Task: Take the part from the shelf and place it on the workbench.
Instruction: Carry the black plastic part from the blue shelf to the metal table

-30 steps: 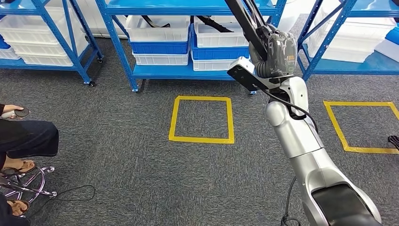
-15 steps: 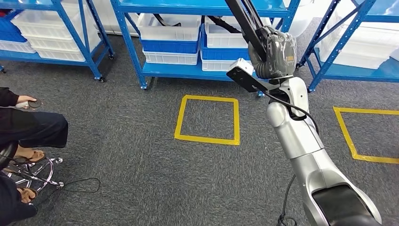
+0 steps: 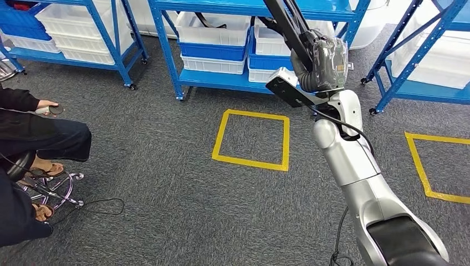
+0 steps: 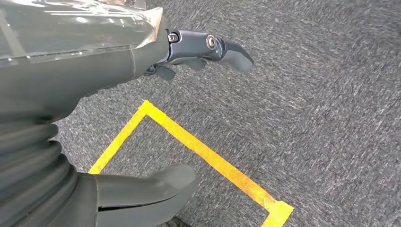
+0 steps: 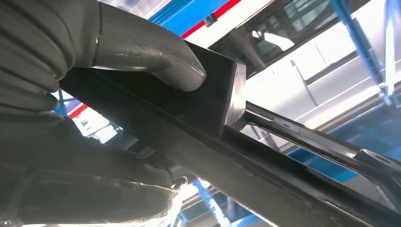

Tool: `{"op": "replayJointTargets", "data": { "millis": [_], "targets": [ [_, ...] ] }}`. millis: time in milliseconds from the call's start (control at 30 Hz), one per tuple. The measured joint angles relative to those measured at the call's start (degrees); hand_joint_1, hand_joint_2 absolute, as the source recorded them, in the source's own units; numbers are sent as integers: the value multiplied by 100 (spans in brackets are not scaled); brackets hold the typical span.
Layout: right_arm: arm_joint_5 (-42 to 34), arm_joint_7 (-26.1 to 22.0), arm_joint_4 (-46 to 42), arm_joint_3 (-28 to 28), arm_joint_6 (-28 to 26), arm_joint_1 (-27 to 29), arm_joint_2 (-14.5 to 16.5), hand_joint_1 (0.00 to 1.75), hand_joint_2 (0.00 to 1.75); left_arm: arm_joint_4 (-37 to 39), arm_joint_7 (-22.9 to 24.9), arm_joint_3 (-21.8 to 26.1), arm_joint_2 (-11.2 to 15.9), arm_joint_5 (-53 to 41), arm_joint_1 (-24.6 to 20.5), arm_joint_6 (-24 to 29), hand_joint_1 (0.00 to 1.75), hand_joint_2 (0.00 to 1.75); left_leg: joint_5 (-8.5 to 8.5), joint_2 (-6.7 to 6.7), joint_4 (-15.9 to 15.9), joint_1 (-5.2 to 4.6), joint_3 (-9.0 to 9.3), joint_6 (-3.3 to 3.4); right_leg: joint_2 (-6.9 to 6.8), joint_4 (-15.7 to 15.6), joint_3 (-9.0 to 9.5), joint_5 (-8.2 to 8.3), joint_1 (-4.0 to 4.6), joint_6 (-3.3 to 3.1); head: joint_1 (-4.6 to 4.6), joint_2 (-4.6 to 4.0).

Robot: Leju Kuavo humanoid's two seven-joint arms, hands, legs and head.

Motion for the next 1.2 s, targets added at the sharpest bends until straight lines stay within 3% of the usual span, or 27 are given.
{"op": "replayJointTargets", "data": {
  "millis": [100, 167, 233, 300, 333, 367, 400, 467, 533, 633, 667, 733, 800, 867, 900, 933, 1000, 1067, 1167, 1200],
  "targets": [
    [1, 21, -2, 1, 1, -12, 12, 175, 175, 2, -8, 2, 8, -7, 9, -1, 0, 175, 45, -127, -50, -17, -9, 59, -81, -26, 3, -4, -1, 88, -1, 0],
    [1, 24, -7, -5, 1, -19, 9, 175, 175, 2, -8, 2, 0, -10, 5, -1, 0, 175, 112, -201, -143, 4, 22, 125, 52, 116, -61, -106, -1, 118, 4, 0],
    [-4, 27, -6, -13, 4, -19, -14, 175, 175, 2, -9, 3, -9, -9, -4, 0, 0, 175, 150, -282, -181, 10, 22, 165, 272, 682, -317, -389, -11, 76, 11, 0],
    [-23, 27, 4, -15, 11, 7, -37, 175, 175, 2, -13, 7, -9, -1, -2, 2, 0, 175, 162, -391, -180, 5, 2, 181, 365, 1410, -665, -670, -10, 53, 13, 0],
    [-48, 11, 13, -13, 15, 24, -42, 175, 175, 2, -14, 10, -11, 5, 6, 4, 0, 175, 167, -452, -177, 1, -3, 182, 377, 1580, -748, -705, -8, 74, 12, 0],
    [-88, -29, 25, -9, 14, 36, -42, 175, 175, 2, -16, 16, -14, 13, 14, 6, 0, 175, 172, -516, -172, -3, -6, 180, 387, 1511, -714, -638, -6, 113, 12, 0],
    [-132, -87, 39, -3, 9, 42, -37, 175, 175, 2, -19, 27, -16, 22, 21, 9, 0, 175, 176, -580, -163, -5, -6, 175, 413, 1222, -570, -492, -5, 160, 12, 0],
    [-184, -216, 82, 20, -26, 49, -11, 175, 175, 2, -24, 63, -17, 47, 26, 19, 0, 175, 178, -701, -127, -17, -24, 152, 573, 394, -165, -169, -16, 208, 10, 0],
    [-134, -280, 141, 60, -100, 86, 56, 175, 175, 3, -25, 104, -10, 66, 36, 28, 0, 175, 191, -794, -97, -26, -68, 102, 667, -29, 34, -28, -12, 163, 6, 0],
    [11, -279, 209, 127, -239, 180, 210, 175, 175, 4, -18, 149, 5, 72, 72, 37, 0, 175, 230, -896, -102, -14, -116, 19, 562, -60, 42, 8, -29, 76, 5, 0],
    [48, -269, 221, 143, -272, 200, 258, 175, 175, 5, -12, 154, 8, 72, 80, 40, 0, 175, 204, -856, -74, -17, -146, -3, 524, -72, 50, 23, -57, 44, 4, 0],
    [88, -251, 238, 164, -316, 224, 348, 175, 175, 6, -3, 156, 21, 72, 84, 43, 0, 175, -26, -617, 278, -9, -330, -60, 437, -91, 59, 41, -102, -30, -19, 0],
    [102, -240, 258, 182, -335, 252, 405, 175, 175, 7, 1, 157, 32, 72, 82, 43, 0, 175, -389, -382, 1012, 25, -675, -137, 331, -91, 57, 41, -90, -70, -40, 0],
    [111, -232, 285, 198, -338, 292, 436, 175, 175, 9, 7, 157, 34, 72, 87, 43, 0, 175, -560, -313, 1567, 80, -935, -196, 217, -89, 52, 40, -90, -69, -40, 0],
    [134, -214, 295, 207, -338, 312, 453, 175, 175, 10, 11, 158, 35, 71, 92, 44, 0, 175, -511, -291, 1568, 108, -928, -218, 161, -88, 52, 38, -94, -67, -40, 0],
    [189, -171, 300, 216, -337, 328, 475, 175, 175, 10, 16, 158, 38, 68, 94, 44, 0, 175, -375, -257, 1339, 133, -801, -236, 106, -87, 53, 35, -102, -62, -40, 0],
    [402, -9, 267, 227, -329, 360, 528, 175, 175, 10, 32, 159, 41, 36, 87, 44, 0, 175, -66, -61, 517, 150, -330, -257, 10, -84, 63, 16, -99, -27, -42, 0],
    [679, 172, 157, 216, -299, 420, 572, 175, 175, 7, 56, 158, 40, -20, 65, 40, 0, 175, 51, 79, 10, 127, -32, -227, -74, -81, 72, -12, -51, 35, -24, 0],
    [950, 331, -47, 197, -204, 570, 637, 175, 175, 3, 82, 156, 32, -89, 49, 37, 0, 175, 56, -57, -60, 75, -5, -101, -187, -103, 107, -41, -6, 157, 12, 0],
    [994, 359, -109, 183, -174, 622, 653, 175, 175, 3, 89, 156, 27, -99, 45, 37, 0, 175, 71, -114, -77, 69, 1, -48, -123, -46, 87, -90, -15, 184, 13, 0]
  ]
}}
